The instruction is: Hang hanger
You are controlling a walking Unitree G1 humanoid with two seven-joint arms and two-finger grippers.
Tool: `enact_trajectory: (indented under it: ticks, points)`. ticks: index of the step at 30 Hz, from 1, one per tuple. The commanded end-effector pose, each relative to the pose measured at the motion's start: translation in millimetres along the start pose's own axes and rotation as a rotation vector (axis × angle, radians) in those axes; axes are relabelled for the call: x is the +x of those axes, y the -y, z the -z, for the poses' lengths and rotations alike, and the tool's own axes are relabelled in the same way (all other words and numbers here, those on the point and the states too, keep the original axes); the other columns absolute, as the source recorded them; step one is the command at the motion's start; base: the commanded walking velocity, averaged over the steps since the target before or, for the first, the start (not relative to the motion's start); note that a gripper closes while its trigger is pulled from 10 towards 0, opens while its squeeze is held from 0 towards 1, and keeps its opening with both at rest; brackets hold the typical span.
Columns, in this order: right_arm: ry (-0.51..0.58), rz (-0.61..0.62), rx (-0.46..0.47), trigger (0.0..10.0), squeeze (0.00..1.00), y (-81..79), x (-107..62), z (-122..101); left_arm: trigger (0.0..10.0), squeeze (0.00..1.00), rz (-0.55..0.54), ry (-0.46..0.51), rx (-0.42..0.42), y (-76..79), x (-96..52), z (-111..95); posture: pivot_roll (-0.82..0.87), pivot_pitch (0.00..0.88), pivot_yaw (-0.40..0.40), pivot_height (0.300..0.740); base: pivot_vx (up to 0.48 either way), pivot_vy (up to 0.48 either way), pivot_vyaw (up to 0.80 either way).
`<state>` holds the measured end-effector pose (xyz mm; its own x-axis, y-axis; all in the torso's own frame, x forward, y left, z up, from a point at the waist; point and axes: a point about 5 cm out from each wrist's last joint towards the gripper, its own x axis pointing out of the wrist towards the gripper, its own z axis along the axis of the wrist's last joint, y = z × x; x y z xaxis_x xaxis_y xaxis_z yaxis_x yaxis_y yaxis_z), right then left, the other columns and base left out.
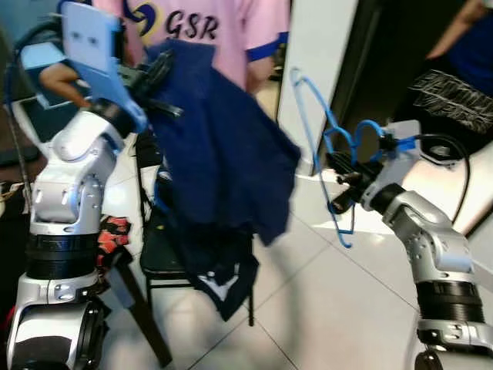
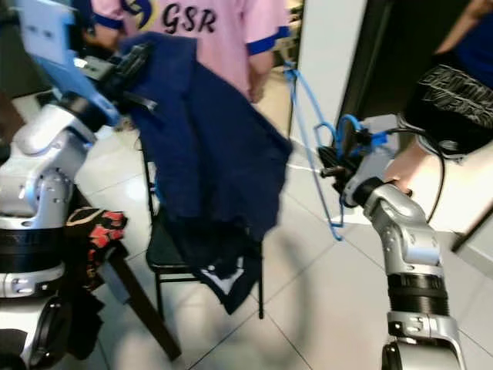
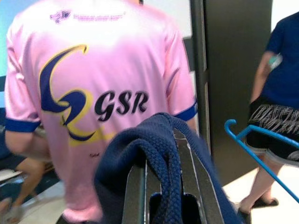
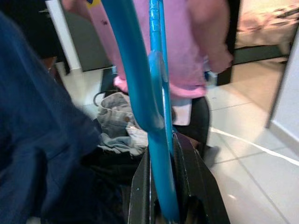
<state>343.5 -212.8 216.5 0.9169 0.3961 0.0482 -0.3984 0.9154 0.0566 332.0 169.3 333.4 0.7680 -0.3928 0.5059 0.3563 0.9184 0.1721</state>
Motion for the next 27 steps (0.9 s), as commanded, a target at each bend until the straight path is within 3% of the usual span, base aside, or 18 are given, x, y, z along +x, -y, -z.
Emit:
enact_trajectory:
  ticks: [1,5,13,18,19,22,23,25,26,27]
  points:
    - [-0.001,0.026,-0.002,10.0,0.0,6.4,-3.3,-2.5,10.0,0.0,0.043,0.006,0.015,6.3,3.7,-2.2,-0.02,0.0,-0.021,0.74,0.311,0.0,0.0]
    - [0.001,0.03,-0.007,10.0,0.0,7.1,-2.5,-4.5,10.0,0.0,0.059,0.004,0.006,10.9,9.2,-2.3,-0.02,0.0,-0.019,0.74,0.297,0.0,0.0]
    - [0.002,0.036,-0.004,10.0,0.0,7.4,-3.4,-3.9,10.0,0.0,0.13,-0.007,-0.038,28.1,9.8,4.0,-0.03,0.0,-0.019,0.74,0.0,0.0,0.0]
    - [0.0,0.041,-0.005,10.0,0.0,8.1,-3.5,-3.8,10.0,0.0,0.155,-0.012,-0.04,28.3,10.5,6.0,-0.03,0.0,-0.021,0.74,0.0,0.0,0.0]
    - [-0.002,0.051,-0.006,10.0,0.0,9.1,-3.3,-3.3,10.0,0.0,0.12,-0.063,0.026,10.7,12.0,16.8,-0.02,0.0,-0.033,0.74,0.0,0.0,0.0]
    - [-0.002,0.051,-0.006,10.0,0.0,9.1,-3.3,-3.3,10.0,0.0,0.12,-0.063,0.026,10.7,12.0,16.8,-0.02,0.0,-0.033,0.74,0.0,0.0,0.0]
    - [-0.002,0.061,-0.006,10.0,0.0,10.5,-3.4,-3.0,10.0,0.0,0.058,-0.116,0.104,-12.4,13.6,25.7,-0.03,0.0,-0.031,0.74,0.0,0.0,0.0]
    - [-0.002,0.061,-0.006,10.0,0.0,10.5,-3.4,-3.0,10.0,0.0,0.058,-0.116,0.104,-12.4,13.6,25.7,-0.03,0.0,-0.031,0.74,0.0,0.0,0.0]
    - [0.006,0.089,-0.007,10.0,0.0,15.0,-4.5,-4.5,10.0,0.0,0.013,-0.131,0.192,-33.1,24.6,22.5,-0.02,0.0,-0.029,0.74,0.0,0.0,0.0]
    - [0.006,0.089,-0.007,10.0,0.0,15.0,-4.5,-4.5,10.0,0.0,0.013,-0.131,0.192,-33.1,24.6,22.5,-0.02,0.0,-0.029,0.74,0.0,0.0,0.0]
